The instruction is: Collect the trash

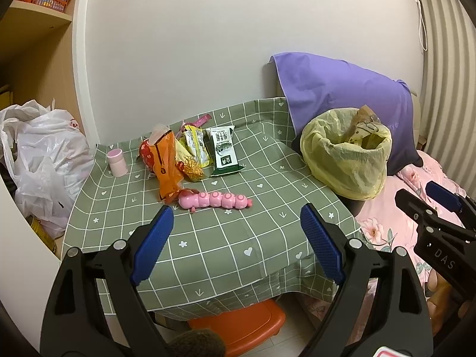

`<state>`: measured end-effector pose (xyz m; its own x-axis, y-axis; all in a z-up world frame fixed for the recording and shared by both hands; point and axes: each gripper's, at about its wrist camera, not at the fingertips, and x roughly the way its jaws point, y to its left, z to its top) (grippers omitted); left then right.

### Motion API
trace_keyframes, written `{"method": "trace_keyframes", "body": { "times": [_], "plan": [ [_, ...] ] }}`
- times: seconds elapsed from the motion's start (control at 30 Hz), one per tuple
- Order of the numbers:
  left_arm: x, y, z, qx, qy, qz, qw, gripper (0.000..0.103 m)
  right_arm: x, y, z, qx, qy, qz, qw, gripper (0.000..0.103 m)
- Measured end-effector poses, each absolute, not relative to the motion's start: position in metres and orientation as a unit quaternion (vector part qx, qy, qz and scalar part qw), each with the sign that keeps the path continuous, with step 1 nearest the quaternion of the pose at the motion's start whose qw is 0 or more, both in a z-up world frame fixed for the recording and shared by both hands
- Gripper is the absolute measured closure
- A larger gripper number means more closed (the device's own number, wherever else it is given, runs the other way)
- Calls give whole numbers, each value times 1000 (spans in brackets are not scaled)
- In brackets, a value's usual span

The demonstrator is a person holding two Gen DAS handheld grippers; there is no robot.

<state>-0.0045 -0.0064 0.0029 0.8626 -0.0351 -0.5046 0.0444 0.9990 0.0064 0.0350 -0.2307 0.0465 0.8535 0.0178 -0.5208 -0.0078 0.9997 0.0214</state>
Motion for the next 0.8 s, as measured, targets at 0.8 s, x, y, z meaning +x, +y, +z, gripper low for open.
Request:
{"method": "trace_keyframes", "body": {
  "times": [0.8],
  "plan": [
    [-4,-4,5,6,258,-20,966,20,37,-233,47,9,267,2,964,38]
  ]
}}
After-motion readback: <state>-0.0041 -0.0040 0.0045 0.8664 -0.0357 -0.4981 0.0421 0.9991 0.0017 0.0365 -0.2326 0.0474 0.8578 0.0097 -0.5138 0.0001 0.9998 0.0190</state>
